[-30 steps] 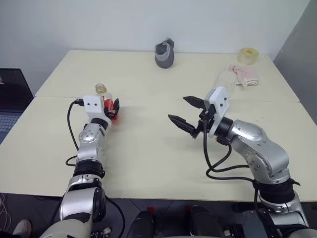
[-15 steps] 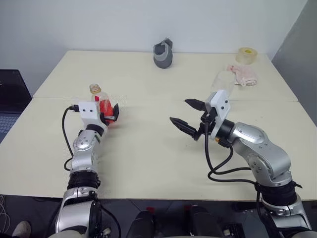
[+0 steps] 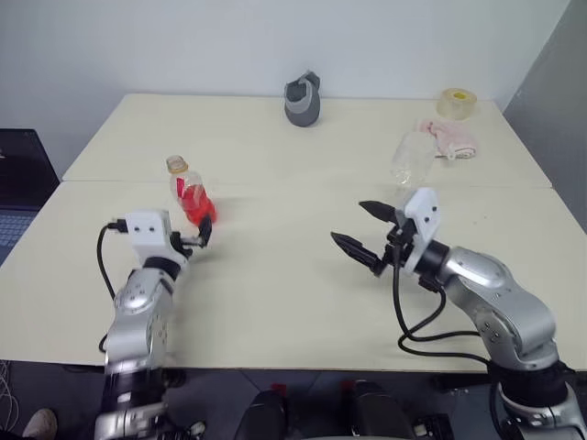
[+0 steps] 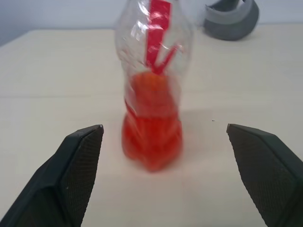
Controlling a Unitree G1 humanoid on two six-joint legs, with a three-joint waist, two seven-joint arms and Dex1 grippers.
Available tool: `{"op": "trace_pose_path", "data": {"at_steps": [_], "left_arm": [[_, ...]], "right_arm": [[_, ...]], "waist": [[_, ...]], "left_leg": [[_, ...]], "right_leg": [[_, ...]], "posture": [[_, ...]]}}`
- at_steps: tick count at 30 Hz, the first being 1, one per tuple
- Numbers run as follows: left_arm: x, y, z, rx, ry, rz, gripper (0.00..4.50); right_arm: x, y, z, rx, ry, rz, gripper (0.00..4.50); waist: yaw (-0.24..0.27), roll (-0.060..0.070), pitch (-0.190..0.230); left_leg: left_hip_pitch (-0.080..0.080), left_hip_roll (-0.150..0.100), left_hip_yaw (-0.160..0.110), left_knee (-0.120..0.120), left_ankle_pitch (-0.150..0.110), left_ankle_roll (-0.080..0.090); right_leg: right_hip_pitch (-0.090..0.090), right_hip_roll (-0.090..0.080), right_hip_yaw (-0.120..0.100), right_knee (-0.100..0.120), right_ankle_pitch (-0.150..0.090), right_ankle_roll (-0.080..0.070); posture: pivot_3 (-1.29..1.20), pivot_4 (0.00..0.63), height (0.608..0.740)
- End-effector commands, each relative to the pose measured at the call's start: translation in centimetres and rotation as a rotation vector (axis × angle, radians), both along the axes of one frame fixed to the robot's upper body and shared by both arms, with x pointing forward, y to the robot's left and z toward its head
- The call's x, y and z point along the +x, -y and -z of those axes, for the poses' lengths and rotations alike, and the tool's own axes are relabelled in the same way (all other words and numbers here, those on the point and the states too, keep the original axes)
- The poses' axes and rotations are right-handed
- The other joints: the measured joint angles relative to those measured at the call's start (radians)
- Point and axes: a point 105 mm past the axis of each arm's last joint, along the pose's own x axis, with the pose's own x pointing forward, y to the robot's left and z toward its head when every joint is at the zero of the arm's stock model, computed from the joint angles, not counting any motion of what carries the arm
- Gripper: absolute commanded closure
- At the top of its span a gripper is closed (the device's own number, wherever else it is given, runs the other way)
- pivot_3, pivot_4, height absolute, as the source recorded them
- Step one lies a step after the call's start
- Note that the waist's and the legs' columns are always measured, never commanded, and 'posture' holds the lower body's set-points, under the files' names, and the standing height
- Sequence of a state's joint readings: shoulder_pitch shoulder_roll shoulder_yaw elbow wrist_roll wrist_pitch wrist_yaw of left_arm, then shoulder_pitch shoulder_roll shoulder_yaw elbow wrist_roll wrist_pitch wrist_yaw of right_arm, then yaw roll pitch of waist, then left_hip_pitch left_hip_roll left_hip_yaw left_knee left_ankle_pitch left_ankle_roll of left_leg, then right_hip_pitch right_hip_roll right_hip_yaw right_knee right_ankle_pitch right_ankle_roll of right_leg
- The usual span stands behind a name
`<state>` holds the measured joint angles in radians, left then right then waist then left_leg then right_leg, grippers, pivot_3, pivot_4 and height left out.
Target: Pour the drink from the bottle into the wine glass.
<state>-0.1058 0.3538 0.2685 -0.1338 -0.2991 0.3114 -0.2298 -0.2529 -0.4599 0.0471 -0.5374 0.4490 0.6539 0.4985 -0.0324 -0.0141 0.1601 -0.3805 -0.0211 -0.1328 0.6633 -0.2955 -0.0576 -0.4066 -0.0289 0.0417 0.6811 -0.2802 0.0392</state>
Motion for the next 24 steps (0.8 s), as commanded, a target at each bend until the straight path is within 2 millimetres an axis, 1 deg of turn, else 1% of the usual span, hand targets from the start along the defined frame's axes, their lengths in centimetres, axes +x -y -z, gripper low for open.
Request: {"op": "trace_pose_path", "data": {"at_steps": [1,3,7,10,12,18,24], "left_arm": [[-2.0,2.2,-1.7,0.000,0.002,0.120,0.02],[-2.9,3.2,-2.0,-0.003,-0.009,0.186,0.02],[-4.8,6.4,-3.3,0.021,-0.028,0.427,0.02],[-5.6,8.3,-4.6,0.050,-0.014,0.568,0.02],[-6.2,9.2,-4.9,0.063,-0.015,0.641,0.02],[-7.0,10.6,-5.5,0.056,-0.019,0.772,0.02],[-7.5,11.2,-5.6,0.059,-0.031,0.838,0.02]], "right_arm": [[0.0,2.1,-0.4,-0.024,0.035,0.098,0.00],[0.3,3.1,0.2,-0.034,0.021,0.152,0.00],[2.9,6.3,1.5,-0.020,0.000,0.377,0.00],[4.9,7.4,2.5,0.002,-0.017,0.475,0.00],[6.0,8.0,3.3,0.005,-0.031,0.520,0.00],[8.5,8.8,4.0,0.058,-0.041,0.568,0.00],[10.5,8.0,4.1,0.101,-0.036,0.560,0.00]], "waist": [[0.001,0.000,0.000],[0.002,0.000,0.000],[0.001,0.000,0.000],[0.001,0.001,0.000],[0.000,0.001,0.000],[-0.002,0.001,0.000],[-0.003,0.001,0.001]], "left_leg": [[0.000,0.000,0.000,0.000,0.000,0.001],[0.000,0.000,0.000,0.000,0.000,0.001],[0.001,-0.001,0.002,0.000,0.000,0.001],[0.002,-0.001,0.005,0.000,0.000,0.000],[0.002,-0.001,0.006,-0.001,0.000,0.000],[0.003,0.000,0.009,-0.001,0.000,0.001],[0.003,0.000,0.009,-0.001,0.000,0.001]], "right_leg": [[0.000,0.000,0.000,0.000,0.000,0.000],[0.001,0.000,0.000,0.000,0.000,0.000],[0.002,0.002,0.000,0.000,0.000,0.000],[0.002,0.003,0.000,0.000,0.000,0.000],[0.002,0.004,0.001,0.000,0.000,0.000],[0.001,0.005,0.002,0.000,0.000,0.000],[0.001,0.005,0.003,0.000,0.000,0.000]], "posture": [[0.00,0.150,0.740],[0.00,0.150,0.740],[0.00,0.150,0.740],[0.00,0.150,0.740],[0.00,0.150,0.740],[0.00,0.150,0.740],[0.00,0.150,0.740]]}}
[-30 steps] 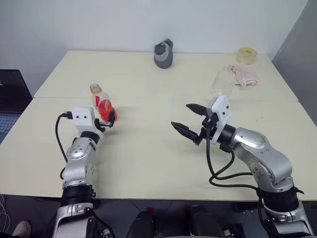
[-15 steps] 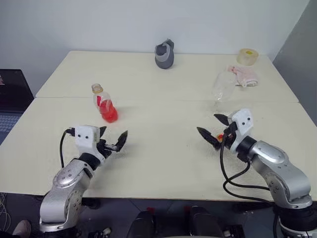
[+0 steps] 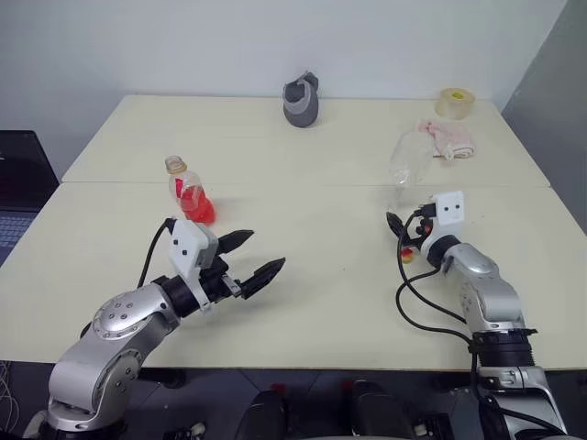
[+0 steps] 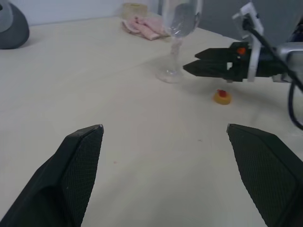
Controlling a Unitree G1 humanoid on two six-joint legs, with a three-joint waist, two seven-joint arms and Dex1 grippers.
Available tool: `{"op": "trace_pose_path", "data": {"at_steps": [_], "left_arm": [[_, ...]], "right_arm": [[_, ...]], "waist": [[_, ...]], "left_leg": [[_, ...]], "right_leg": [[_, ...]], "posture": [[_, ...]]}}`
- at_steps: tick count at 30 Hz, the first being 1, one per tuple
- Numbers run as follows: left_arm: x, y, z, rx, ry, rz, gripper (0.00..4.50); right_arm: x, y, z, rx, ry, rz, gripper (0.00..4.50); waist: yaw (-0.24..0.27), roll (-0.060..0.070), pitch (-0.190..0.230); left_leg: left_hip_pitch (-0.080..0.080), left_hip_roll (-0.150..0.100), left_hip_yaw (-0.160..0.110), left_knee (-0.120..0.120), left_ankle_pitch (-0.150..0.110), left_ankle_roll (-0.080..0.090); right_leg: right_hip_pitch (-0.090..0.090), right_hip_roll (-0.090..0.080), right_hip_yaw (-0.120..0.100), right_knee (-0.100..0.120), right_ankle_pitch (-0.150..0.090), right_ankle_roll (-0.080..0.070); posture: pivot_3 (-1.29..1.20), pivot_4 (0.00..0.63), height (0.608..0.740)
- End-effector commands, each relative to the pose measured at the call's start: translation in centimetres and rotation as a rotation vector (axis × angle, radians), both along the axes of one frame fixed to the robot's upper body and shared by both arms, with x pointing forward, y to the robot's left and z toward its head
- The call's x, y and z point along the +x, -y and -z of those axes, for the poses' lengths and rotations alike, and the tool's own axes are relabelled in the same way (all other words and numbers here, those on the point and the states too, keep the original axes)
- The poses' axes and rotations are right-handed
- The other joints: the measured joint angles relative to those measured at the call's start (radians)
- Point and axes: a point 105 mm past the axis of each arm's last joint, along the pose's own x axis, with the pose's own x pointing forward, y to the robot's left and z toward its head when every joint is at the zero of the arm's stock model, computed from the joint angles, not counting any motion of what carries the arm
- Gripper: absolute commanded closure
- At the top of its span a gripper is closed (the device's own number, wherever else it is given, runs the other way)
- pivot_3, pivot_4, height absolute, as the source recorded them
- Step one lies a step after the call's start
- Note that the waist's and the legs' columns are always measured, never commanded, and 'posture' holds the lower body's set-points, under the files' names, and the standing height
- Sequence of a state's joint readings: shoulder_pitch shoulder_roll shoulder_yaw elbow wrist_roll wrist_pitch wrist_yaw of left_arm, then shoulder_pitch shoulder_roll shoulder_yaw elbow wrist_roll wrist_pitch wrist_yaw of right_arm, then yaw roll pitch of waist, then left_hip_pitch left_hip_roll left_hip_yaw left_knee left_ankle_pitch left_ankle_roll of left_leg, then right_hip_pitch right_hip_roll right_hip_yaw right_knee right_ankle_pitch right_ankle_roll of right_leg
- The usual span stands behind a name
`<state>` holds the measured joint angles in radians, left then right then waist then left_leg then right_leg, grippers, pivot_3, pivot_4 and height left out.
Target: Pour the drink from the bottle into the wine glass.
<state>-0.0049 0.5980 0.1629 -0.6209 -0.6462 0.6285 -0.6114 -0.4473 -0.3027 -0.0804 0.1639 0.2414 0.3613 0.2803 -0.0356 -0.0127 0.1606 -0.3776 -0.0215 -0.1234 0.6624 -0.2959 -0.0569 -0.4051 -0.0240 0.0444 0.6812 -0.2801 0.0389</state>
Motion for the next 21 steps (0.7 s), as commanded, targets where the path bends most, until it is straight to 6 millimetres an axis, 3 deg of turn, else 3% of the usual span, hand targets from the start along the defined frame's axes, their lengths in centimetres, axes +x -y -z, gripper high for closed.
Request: {"op": "trace_pose_path", "data": {"at_steps": [1,15,21], "left_arm": [[-0.7,0.5,-0.7,0.007,0.030,0.052,0.02],[-0.5,0.0,0.0,0.017,0.022,0.033,0.02],[-0.5,-0.2,0.0,0.011,0.023,0.009,0.00]], "right_arm": [[1.1,0.0,-1.3,0.005,0.065,0.011,0.00],[5.4,-0.7,-0.2,0.108,0.043,0.080,0.00],[5.6,-1.2,-0.6,0.128,0.064,0.073,1.98]], "waist": [[0.000,0.000,0.000],[-0.008,0.000,0.000],[-0.013,0.001,0.000]], "left_leg": [[0.000,0.000,0.000,0.000,0.000,0.000],[0.000,0.000,0.000,0.000,0.000,0.000],[0.000,0.000,0.000,0.000,0.000,0.000]], "right_leg": [[0.000,0.000,0.000,0.000,0.000,0.000],[0.000,0.000,0.000,0.000,0.000,0.000],[0.000,0.000,0.000,0.000,0.000,0.000]], "posture": [[0.00,0.150,0.740],[0.00,0.150,0.740],[0.00,0.150,0.740]]}}
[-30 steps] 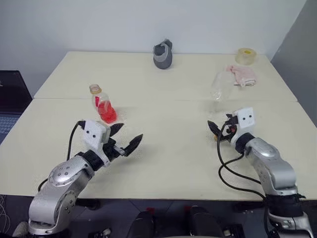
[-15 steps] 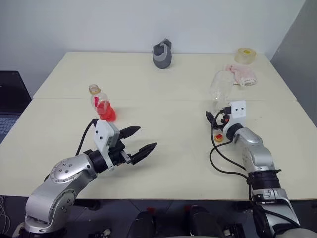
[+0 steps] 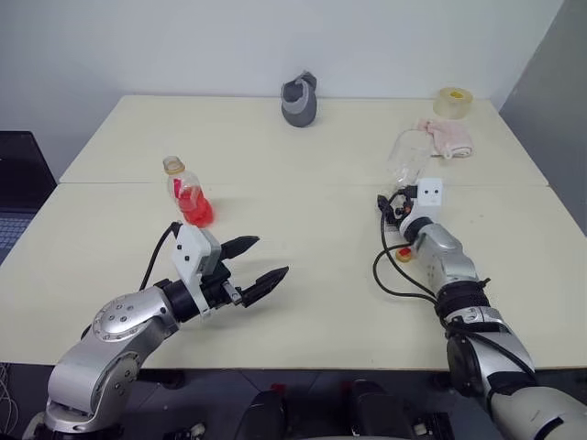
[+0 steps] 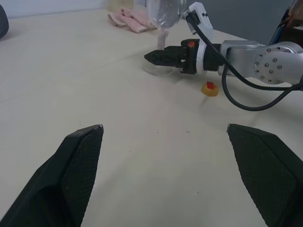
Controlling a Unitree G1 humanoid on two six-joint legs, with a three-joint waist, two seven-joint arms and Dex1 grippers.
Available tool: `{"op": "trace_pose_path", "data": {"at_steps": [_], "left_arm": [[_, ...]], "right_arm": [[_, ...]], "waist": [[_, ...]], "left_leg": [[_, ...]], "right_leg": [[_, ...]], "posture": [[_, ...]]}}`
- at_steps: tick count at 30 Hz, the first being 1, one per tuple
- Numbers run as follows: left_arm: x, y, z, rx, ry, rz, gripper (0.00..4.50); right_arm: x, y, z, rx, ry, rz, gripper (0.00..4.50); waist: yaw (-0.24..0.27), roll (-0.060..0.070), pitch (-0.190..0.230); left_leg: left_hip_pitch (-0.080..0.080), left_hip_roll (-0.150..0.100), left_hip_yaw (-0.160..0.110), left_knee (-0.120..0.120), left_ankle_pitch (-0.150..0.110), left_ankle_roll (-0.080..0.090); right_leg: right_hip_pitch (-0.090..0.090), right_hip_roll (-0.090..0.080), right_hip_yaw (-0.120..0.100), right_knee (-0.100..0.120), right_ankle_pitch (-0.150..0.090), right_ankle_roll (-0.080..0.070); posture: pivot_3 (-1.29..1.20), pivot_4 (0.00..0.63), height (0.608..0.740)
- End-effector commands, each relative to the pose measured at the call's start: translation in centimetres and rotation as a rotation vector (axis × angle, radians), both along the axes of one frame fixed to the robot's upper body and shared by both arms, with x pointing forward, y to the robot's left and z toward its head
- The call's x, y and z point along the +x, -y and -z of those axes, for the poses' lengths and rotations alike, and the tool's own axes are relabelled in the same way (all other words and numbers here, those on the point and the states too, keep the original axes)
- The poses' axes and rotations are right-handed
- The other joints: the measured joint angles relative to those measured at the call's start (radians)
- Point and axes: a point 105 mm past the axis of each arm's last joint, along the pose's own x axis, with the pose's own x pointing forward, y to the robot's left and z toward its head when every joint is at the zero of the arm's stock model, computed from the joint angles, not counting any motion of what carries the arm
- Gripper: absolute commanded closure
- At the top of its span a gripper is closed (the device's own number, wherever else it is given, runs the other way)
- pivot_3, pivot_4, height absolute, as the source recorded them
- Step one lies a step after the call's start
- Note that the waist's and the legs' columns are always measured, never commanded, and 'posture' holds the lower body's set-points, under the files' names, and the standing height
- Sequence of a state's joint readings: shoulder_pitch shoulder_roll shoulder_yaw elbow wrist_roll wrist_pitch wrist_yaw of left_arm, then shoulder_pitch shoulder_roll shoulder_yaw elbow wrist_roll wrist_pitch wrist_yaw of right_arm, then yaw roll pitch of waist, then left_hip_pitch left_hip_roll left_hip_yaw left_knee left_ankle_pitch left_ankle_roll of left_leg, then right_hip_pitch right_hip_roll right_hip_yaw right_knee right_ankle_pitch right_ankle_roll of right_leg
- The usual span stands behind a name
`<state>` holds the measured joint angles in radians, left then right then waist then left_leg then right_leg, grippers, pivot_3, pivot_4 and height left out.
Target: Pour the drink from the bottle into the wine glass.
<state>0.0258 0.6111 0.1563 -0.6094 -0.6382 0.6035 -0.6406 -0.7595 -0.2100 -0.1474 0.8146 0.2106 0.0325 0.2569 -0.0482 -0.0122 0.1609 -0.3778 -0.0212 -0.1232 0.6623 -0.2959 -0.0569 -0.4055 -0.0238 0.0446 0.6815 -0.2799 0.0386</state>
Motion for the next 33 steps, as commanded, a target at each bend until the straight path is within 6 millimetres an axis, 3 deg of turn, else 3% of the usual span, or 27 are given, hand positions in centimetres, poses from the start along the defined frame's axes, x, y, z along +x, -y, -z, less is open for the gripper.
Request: {"op": "trace_pose_path", "data": {"at_steps": [1,6,7,11,20,27,33], "left_arm": [[-0.1,0.0,-0.7,-0.002,0.042,-0.009,0.00],[-0.1,-0.2,-0.5,-0.004,0.036,-0.029,0.00],[0.0,-0.4,-0.4,-0.004,0.034,-0.036,0.00],[-0.1,-0.9,0.0,0.007,0.031,-0.063,0.00],[-0.8,-4.4,1.3,0.034,0.019,-0.285,0.00],[-3.7,-7.2,3.3,0.085,-0.001,-0.463,0.00],[-4.7,-7.5,4.0,0.073,-0.001,-0.530,0.00]], "right_arm": [[0.4,-0.3,-2.2,0.007,0.082,-0.007,2.33],[0.3,-0.9,-2.7,-0.024,0.109,-0.038,4.14],[0.3,-1.3,-3.0,-0.040,0.120,-0.057,4.30],[0.0,-3.3,-3.8,-0.077,0.157,-0.134,4.30],[-2.3,-12.2,-6.2,-0.142,0.265,-0.481,4.30],[-4.0,-17.3,-4.7,-0.121,0.175,-0.676,4.30],[-4.5,-18.4,-2.6,-0.187,0.137,-0.724,4.30]], "waist": [[-0.001,0.000,0.000],[-0.003,0.000,0.000],[-0.003,0.000,0.000],[-0.009,0.001,0.001],[-0.012,0.002,0.001],[-0.007,0.003,0.001],[0.000,0.003,0.001]], "left_leg": [[0.000,0.000,0.000,0.000,0.000,0.000],[0.000,0.000,0.000,0.000,0.000,0.000],[0.000,0.000,0.000,0.000,0.000,0.000],[0.000,0.000,0.000,0.000,0.000,0.000],[0.000,0.001,-0.001,-0.001,0.000,0.000],[0.000,0.007,-0.001,-0.001,0.000,0.000],[0.000,0.007,0.000,-0.001,-0.001,0.001]], "right_leg": [[0.000,0.000,0.000,0.000,0.000,0.000],[0.000,0.000,0.000,0.000,0.000,0.000],[0.000,0.000,0.000,0.000,0.000,0.000],[0.000,0.000,0.000,0.000,0.000,0.000],[-0.001,0.001,0.000,0.000,0.000,0.000],[-0.001,0.000,0.000,0.000,0.000,0.000],[-0.001,0.000,0.000,-0.001,0.000,0.000]], "posture": [[0.00,0.150,0.740],[0.00,0.150,0.740],[0.00,0.150,0.740],[0.00,0.150,0.740],[0.00,0.150,0.740],[0.00,0.150,0.740],[0.00,0.150,0.740]]}}
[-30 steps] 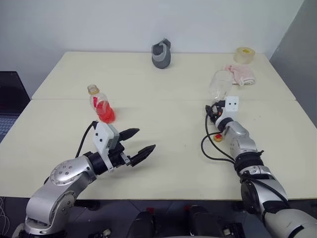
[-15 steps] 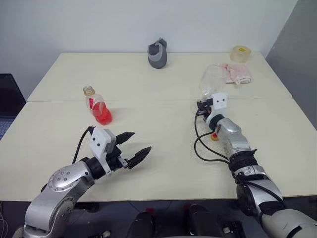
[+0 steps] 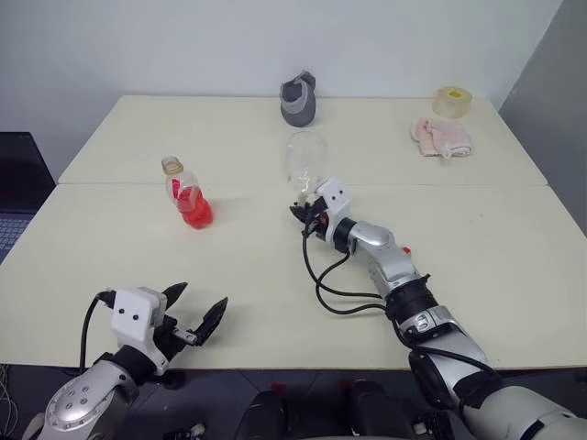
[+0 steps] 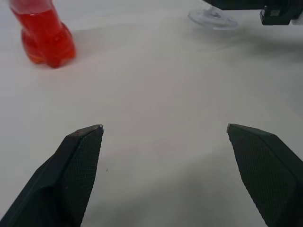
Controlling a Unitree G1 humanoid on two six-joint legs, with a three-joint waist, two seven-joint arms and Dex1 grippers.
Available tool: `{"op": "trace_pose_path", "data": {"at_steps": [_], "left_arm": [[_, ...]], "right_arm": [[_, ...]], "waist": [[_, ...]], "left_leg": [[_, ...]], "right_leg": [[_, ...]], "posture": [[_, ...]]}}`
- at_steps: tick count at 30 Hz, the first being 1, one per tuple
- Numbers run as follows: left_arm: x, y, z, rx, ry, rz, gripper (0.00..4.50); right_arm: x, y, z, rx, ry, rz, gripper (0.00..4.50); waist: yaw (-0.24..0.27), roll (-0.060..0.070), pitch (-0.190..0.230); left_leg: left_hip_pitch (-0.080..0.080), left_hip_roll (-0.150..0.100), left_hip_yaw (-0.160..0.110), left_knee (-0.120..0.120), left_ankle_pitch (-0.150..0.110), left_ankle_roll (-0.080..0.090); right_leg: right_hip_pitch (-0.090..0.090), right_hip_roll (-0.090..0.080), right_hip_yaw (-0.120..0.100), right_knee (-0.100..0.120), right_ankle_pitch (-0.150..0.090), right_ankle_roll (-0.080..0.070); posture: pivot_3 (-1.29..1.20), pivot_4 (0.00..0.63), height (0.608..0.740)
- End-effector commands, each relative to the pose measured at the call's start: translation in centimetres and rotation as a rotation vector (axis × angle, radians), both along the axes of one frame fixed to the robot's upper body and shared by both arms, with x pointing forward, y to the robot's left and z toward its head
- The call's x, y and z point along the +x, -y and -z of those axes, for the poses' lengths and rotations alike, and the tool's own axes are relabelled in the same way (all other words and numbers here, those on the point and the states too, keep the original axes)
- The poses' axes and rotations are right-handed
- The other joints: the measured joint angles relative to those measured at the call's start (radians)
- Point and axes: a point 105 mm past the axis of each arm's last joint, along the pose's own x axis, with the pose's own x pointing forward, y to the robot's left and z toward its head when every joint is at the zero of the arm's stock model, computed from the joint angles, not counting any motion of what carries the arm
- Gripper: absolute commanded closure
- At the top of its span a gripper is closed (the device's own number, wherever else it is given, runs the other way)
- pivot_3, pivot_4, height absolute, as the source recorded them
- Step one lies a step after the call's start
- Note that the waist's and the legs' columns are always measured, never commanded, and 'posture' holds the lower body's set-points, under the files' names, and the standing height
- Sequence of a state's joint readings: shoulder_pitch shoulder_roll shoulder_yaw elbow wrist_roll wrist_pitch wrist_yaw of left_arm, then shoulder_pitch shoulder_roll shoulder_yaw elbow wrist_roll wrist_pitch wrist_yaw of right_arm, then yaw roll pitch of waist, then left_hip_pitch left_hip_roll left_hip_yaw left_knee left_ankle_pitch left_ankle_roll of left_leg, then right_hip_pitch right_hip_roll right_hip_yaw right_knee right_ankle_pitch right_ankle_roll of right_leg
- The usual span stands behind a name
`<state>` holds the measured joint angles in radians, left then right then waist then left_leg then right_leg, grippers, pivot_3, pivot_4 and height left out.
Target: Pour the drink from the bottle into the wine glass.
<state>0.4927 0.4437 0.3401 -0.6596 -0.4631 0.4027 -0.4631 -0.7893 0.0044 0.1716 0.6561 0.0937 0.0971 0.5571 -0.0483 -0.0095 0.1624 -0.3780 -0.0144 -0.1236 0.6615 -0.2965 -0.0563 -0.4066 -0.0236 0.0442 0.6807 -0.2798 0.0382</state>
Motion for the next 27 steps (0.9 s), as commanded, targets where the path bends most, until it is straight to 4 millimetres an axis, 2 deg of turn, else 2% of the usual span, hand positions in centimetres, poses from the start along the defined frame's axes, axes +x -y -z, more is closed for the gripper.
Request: {"op": "trace_pose_path", "data": {"at_steps": [1,6,8,10,17,20,24,27], "left_arm": [[-0.2,0.2,-1.1,0.028,0.067,-0.007,0.00],[0.4,0.4,-1.2,0.028,0.088,-0.008,0.00],[0.9,0.3,-1.3,0.030,0.102,-0.012,0.00],[1.2,0.3,-1.4,0.030,0.108,-0.008,0.00],[2.1,0.6,-1.7,0.032,0.121,0.023,0.00],[3.2,-0.1,-2.0,0.044,0.140,0.002,0.00],[4.9,-1.0,-2.4,0.063,0.174,-0.034,0.00],[6.4,-2.4,-2.4,0.064,0.198,-0.119,0.00]], "right_arm": [[0.1,-0.4,-0.4,-0.015,0.045,-0.018,4.30],[0.0,-0.4,0.7,-0.036,0.032,-0.024,4.30],[0.0,-0.4,0.8,-0.030,0.024,-0.021,3.59],[0.0,-0.4,0.6,-0.016,0.021,-0.022,3.18],[-0.7,0.3,-0.9,0.040,0.039,-0.034,0.65],[-1.9,0.9,-1.4,0.047,0.033,-0.074,0.65],[-3.9,2.5,-1.8,0.024,0.034,-0.110,0.65],[-5.6,4.1,-2.5,-0.003,0.045,-0.132,0.65]], "waist": [[0.000,0.000,0.000],[-0.002,0.000,0.000],[-0.002,0.000,0.000],[-0.003,0.000,0.000],[-0.006,0.000,0.000],[-0.001,0.000,0.000],[0.004,0.000,0.000],[0.008,0.000,0.000]], "left_leg": [[0.000,0.000,0.000,0.000,0.000,0.000],[0.001,0.000,0.001,0.000,0.000,0.000],[0.001,0.001,0.001,0.000,0.000,0.000],[0.000,0.001,0.000,0.000,0.000,0.000],[0.000,0.001,0.000,0.000,0.000,0.000],[0.000,0.001,-0.001,0.000,0.000,0.000],[0.000,0.001,-0.001,0.000,0.000,0.000],[0.000,0.001,-0.001,0.000,0.000,0.000]], "right_leg": [[0.000,0.000,0.000,0.000,0.000,0.000],[0.000,0.000,0.000,0.000,0.000,0.000],[0.000,0.001,0.000,0.000,0.000,0.000],[0.000,0.001,0.000,0.000,0.000,0.000],[0.000,0.001,0.000,0.000,0.000,-0.001],[0.000,0.001,-0.001,0.000,0.000,-0.001],[0.000,0.001,-0.001,0.000,0.000,-0.001],[0.000,0.001,-0.001,0.000,0.000,-0.001]], "posture": [[0.00,0.150,0.740],[0.00,0.150,0.740],[0.00,0.150,0.740],[0.00,0.150,0.740],[0.00,0.150,0.740],[0.00,0.150,0.740],[0.00,0.150,0.740],[0.00,0.150,0.740]]}}
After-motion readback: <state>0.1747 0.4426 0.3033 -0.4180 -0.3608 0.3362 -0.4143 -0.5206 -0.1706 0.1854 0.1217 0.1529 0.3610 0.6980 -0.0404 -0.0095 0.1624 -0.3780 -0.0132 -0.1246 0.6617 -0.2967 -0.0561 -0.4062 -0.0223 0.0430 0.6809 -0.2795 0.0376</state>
